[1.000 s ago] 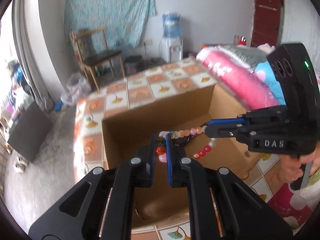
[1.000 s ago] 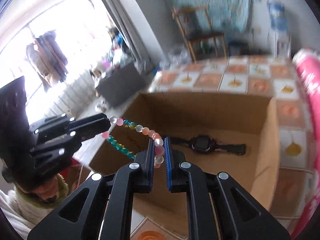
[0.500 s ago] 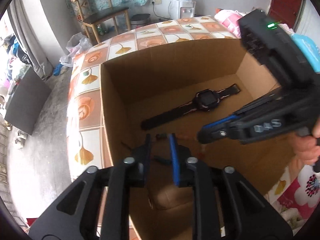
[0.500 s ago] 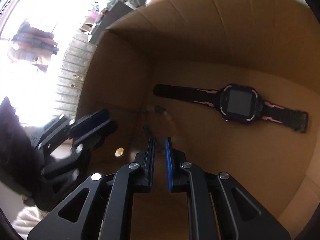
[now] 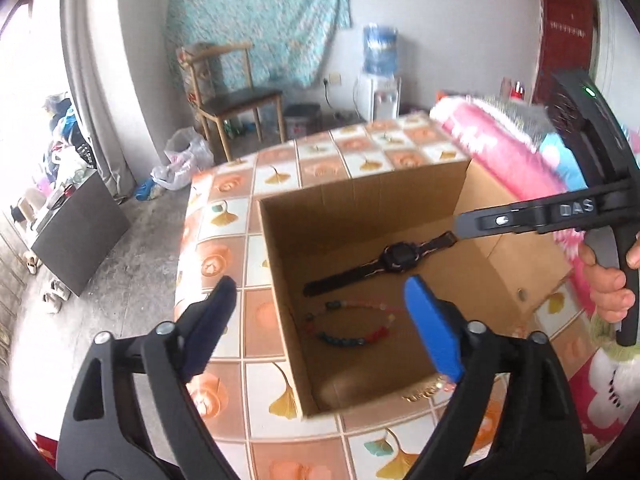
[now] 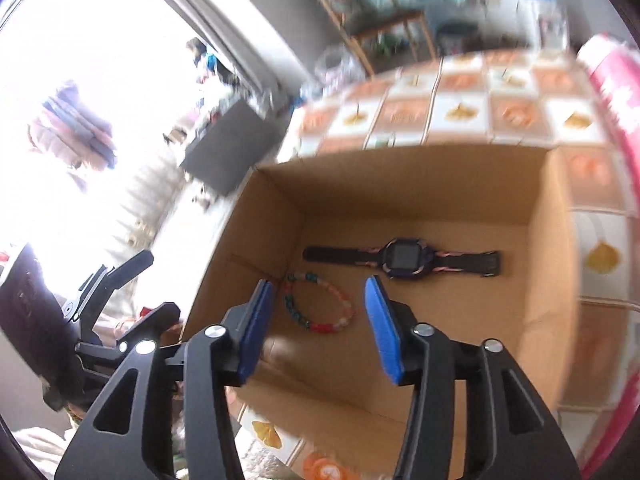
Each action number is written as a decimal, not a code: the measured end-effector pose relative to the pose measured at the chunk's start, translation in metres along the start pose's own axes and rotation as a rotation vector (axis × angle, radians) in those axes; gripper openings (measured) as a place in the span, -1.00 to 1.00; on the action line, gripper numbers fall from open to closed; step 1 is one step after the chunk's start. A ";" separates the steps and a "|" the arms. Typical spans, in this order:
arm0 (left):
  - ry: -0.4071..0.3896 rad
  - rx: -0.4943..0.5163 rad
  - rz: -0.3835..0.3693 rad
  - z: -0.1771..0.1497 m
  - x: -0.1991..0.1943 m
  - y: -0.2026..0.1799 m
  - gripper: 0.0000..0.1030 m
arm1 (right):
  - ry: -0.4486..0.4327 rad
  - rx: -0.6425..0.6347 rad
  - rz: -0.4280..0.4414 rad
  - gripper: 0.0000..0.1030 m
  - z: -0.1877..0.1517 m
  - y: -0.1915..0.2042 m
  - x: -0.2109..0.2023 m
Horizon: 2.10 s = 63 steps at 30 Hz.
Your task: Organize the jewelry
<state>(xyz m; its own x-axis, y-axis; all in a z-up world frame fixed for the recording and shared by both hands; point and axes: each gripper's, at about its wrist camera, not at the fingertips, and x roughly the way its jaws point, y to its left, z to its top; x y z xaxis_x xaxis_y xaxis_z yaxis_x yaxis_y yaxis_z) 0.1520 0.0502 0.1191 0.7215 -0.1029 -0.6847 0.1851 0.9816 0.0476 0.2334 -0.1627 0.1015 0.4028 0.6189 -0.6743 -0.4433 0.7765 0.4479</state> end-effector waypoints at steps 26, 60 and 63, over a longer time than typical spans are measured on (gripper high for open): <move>0.159 -0.157 0.110 -0.086 0.047 0.008 0.76 | 0.046 0.354 0.115 -0.27 -0.123 -0.078 0.002; 0.325 -0.185 -0.026 -0.146 0.077 -0.026 0.76 | 0.085 0.016 -0.208 -0.38 -0.148 -0.017 0.019; 0.321 -0.172 -0.024 -0.147 0.080 -0.028 0.76 | 0.098 -0.030 -0.276 -0.45 -0.140 -0.011 0.031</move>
<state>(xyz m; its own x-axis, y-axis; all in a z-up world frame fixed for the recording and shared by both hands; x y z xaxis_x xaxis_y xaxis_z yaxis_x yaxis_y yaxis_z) 0.1062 0.0380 -0.0439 0.4667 -0.0969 -0.8791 0.0648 0.9951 -0.0752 0.1393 -0.1685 -0.0068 0.4328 0.3688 -0.8226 -0.3515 0.9093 0.2227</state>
